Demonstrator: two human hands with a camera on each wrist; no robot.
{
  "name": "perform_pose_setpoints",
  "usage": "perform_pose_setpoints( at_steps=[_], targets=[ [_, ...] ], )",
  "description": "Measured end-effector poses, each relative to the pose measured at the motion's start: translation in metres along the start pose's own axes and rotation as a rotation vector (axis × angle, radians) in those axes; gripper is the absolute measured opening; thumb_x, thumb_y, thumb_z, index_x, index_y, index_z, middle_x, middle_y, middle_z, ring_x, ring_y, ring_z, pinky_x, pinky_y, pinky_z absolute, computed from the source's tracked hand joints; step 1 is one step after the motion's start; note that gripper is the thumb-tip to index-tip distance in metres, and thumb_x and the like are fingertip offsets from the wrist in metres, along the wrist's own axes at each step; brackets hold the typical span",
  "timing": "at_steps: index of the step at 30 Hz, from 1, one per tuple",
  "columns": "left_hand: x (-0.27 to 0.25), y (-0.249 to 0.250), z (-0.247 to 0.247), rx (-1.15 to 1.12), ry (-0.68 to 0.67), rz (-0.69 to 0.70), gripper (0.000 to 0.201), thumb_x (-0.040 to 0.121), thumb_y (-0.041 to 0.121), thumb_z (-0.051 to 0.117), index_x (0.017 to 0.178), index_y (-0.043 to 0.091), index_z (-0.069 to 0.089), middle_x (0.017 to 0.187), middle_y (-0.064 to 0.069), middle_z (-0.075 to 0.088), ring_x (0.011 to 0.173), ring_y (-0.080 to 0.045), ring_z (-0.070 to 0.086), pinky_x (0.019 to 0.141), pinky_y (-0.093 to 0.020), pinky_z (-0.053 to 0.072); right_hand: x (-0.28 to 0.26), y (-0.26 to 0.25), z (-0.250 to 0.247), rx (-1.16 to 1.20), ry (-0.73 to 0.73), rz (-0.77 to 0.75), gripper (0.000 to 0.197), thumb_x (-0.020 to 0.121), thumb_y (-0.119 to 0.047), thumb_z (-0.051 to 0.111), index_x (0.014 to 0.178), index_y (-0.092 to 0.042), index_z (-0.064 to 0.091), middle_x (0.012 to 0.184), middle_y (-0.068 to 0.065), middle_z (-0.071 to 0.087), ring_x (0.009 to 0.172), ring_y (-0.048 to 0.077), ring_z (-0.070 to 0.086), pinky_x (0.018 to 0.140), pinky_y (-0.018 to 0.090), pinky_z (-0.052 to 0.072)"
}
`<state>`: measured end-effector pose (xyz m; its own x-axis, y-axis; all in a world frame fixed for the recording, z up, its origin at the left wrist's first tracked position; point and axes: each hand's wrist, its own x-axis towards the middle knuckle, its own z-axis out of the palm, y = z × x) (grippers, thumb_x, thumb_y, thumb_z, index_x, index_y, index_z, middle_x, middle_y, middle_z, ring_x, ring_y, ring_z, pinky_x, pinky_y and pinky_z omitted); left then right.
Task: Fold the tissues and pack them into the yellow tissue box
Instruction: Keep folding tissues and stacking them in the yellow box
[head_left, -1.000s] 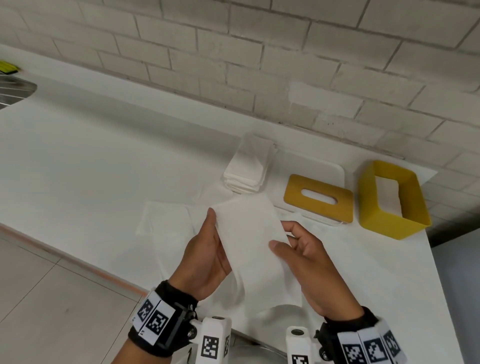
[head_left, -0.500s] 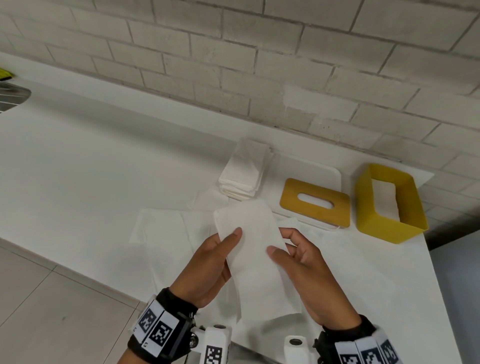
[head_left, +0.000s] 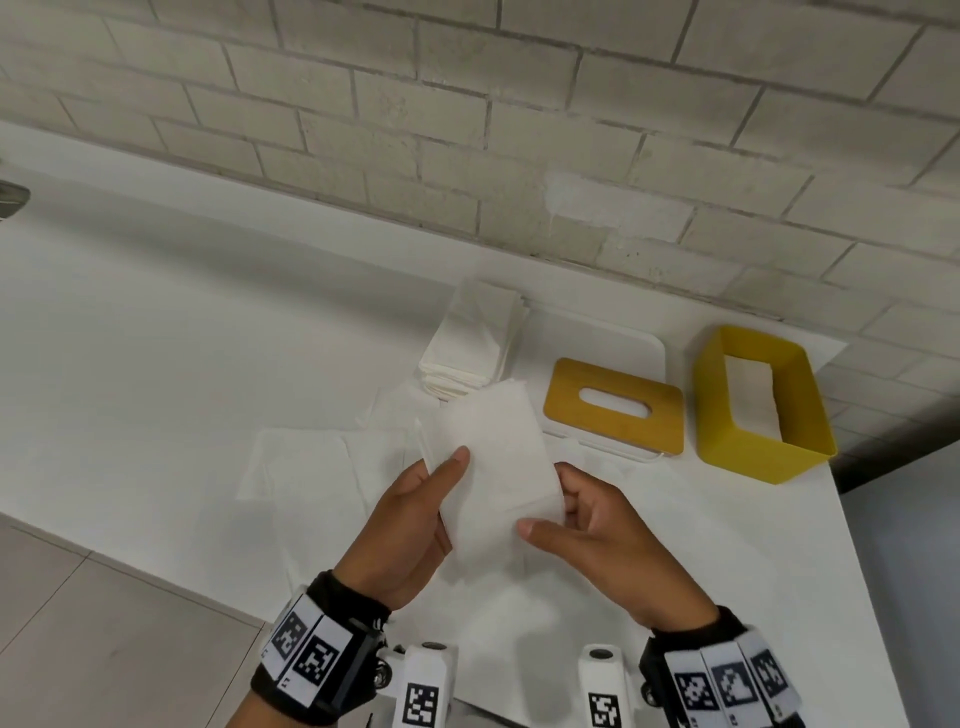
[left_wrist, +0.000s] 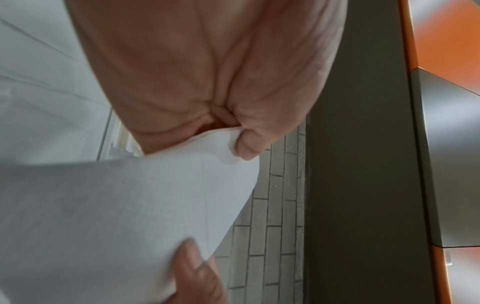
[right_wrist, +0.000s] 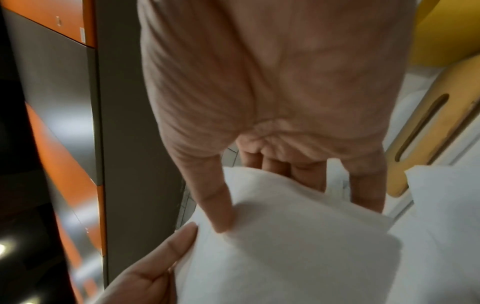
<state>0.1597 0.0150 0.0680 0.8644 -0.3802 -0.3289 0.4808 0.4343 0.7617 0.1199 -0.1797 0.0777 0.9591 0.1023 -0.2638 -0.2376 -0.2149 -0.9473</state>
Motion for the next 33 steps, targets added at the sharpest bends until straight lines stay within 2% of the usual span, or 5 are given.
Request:
perform_pose_setpoints(
  at_steps=[3, 12, 20, 27, 33],
  targets=[
    [0.003, 0.003, -0.007, -0.016, 0.025, 0.136, 0.038, 0.094, 0.022, 0.057, 0.131, 0.016, 0.066, 0.127, -0.008, 0.073, 0.118, -0.023, 0.07, 0.098, -0.037, 0.058, 0.001, -0.003, -0.013, -0.123, 0.039, -0.041, 0.018, 0.094, -0.01, 0.069, 0.109, -0.019, 0.07, 0.108, 0.0, 0.077, 0.102, 0.021, 0.073, 0.097, 0.051, 0.055],
    [0.026, -0.021, -0.055, 1.016, 0.175, 0.358, 0.038, 0.09, 0.017, 0.077, 0.114, 0.043, 0.065, 0.09, 0.025, 0.068, 0.085, -0.004, 0.07, 0.088, -0.022, 0.057, 0.017, 0.014, -0.034, -0.835, 0.084, -0.131, 0.013, 0.093, -0.022, 0.064, 0.101, -0.032, 0.062, 0.095, -0.013, 0.066, 0.09, 0.005, 0.061, 0.081, 0.026, 0.05],
    [0.032, -0.043, -0.061, 1.119, 0.09, 0.353, 0.043, 0.09, 0.017, 0.077, 0.122, 0.041, 0.064, 0.103, 0.019, 0.07, 0.099, 0.006, 0.065, 0.094, -0.009, 0.05, 0.025, 0.046, -0.025, -1.018, 0.012, -0.016, 0.023, 0.099, -0.029, 0.055, 0.122, -0.032, 0.056, 0.115, -0.013, 0.064, 0.109, 0.011, 0.061, 0.091, 0.033, 0.05],
    [0.032, -0.041, -0.058, 1.161, 0.109, 0.44, 0.034, 0.093, 0.011, 0.073, 0.118, 0.035, 0.071, 0.091, 0.042, 0.064, 0.092, 0.008, 0.064, 0.09, -0.008, 0.05, 0.025, 0.034, -0.016, -1.08, 0.031, -0.072, 0.028, 0.103, -0.028, 0.046, 0.128, -0.036, 0.055, 0.114, -0.011, 0.063, 0.106, 0.012, 0.06, 0.083, 0.027, 0.049],
    [0.031, -0.037, -0.063, 1.094, 0.072, 0.444, 0.041, 0.09, 0.01, 0.076, 0.119, 0.037, 0.069, 0.104, 0.025, 0.074, 0.101, 0.0, 0.07, 0.094, -0.016, 0.052, 0.023, 0.03, -0.01, -1.068, 0.045, -0.046, 0.025, 0.102, -0.032, 0.05, 0.127, -0.037, 0.051, 0.115, -0.014, 0.06, 0.103, 0.007, 0.06, 0.079, 0.023, 0.046]
  ],
)
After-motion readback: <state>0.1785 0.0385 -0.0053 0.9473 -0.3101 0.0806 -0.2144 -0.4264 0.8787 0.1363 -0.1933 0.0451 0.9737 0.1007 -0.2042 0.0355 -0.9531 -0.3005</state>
